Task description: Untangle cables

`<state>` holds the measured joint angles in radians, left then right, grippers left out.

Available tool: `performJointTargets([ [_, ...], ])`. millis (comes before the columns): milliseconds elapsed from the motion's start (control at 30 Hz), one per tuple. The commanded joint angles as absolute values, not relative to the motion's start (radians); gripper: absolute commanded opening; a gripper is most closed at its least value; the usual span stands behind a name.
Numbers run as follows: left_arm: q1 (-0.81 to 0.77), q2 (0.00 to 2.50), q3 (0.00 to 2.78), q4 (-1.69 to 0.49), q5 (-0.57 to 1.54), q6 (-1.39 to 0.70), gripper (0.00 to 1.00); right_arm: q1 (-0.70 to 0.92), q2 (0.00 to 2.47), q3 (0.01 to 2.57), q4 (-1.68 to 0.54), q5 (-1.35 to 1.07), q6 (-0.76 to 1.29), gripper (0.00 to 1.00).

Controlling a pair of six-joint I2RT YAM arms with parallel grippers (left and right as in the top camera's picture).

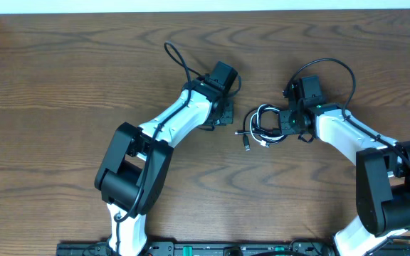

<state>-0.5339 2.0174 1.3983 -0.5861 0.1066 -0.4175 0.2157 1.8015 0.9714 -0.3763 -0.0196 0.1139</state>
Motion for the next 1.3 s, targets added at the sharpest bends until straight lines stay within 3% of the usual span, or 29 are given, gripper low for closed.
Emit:
performJointTargets([
  [0,-0.532,1.984,1.394,-0.565,0.257,-0.384,0.22,0.205,1.820,0.953,-0.374,-0.067,0.118,0.02],
  [200,-0.525,1.984,1.393,-0.567,0.279,-0.379,0.26,0.204,1.785,0.970,-0.403,-0.140,0.104,0.07],
  [267,-0.521,1.984,1.394,-0.559,0.334,-0.378,0.37,0.204,1.757,0.971,-0.411,-0.205,0.073,0.16],
  [367,-0.514,1.984,1.394,-0.537,0.445,-0.332,0.44,0.204,1.718,0.971,-0.421,-0.247,0.066,0.39],
  [500,-0.513,1.985,1.393,-0.496,0.491,-0.285,0.48,0.204,1.705,0.971,-0.438,-0.246,0.101,0.45],
  [1000,-0.572,2.055,1.393,-0.351,0.406,-0.285,0.48,0.176,1.708,0.967,-0.579,-0.201,0.278,0.36],
  [1167,-0.608,2.079,1.393,-0.352,0.316,-0.283,0.47,0.180,1.708,0.966,-0.588,-0.201,0.292,0.25],
  [1267,-0.619,2.093,1.393,-0.353,0.309,-0.281,0.38,0.182,1.708,0.966,-0.569,-0.201,0.292,0.21],
])
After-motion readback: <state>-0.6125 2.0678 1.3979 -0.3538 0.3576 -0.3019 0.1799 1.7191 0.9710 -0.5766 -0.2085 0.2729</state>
